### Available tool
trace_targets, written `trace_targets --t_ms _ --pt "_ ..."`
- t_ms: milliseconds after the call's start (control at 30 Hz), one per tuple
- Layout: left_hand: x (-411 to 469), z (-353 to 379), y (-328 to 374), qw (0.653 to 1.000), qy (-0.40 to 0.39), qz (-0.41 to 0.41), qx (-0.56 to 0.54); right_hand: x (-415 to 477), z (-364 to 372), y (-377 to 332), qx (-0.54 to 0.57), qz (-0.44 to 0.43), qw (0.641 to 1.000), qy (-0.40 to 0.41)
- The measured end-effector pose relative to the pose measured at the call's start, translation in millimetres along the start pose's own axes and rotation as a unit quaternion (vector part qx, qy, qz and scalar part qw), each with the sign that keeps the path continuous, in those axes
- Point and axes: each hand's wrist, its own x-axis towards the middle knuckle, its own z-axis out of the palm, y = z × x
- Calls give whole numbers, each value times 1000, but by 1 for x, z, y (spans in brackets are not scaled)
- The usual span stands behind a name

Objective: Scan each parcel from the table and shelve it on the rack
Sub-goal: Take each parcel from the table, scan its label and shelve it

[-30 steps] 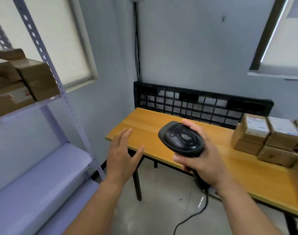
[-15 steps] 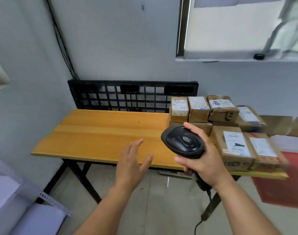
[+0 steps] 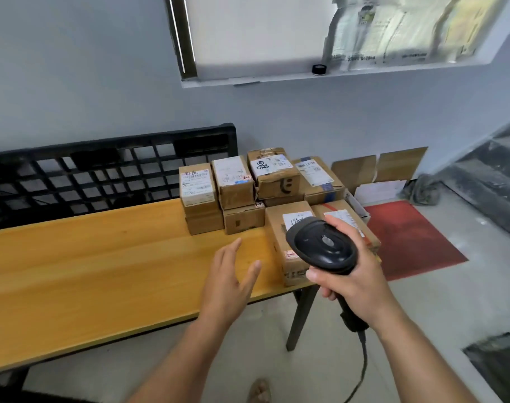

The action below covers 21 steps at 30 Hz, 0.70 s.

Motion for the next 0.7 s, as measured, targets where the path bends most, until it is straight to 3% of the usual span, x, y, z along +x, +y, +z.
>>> trace_targets --t_ms 233,400,533,700 --pt "64 55 16 996 -71 -41 -21 54 -42 30 -27 51 998 36" --pt "99 79 6 984 -126 -116 -44 89 -50 54 -50 93 994 33" --pt "107 97 -4 963 -185 -182 -75 104 -53 77 -57 140 988 27" --pt "89 119 -3 953 -189 -197 -134 103 -60 96 -52 181 982 -8"
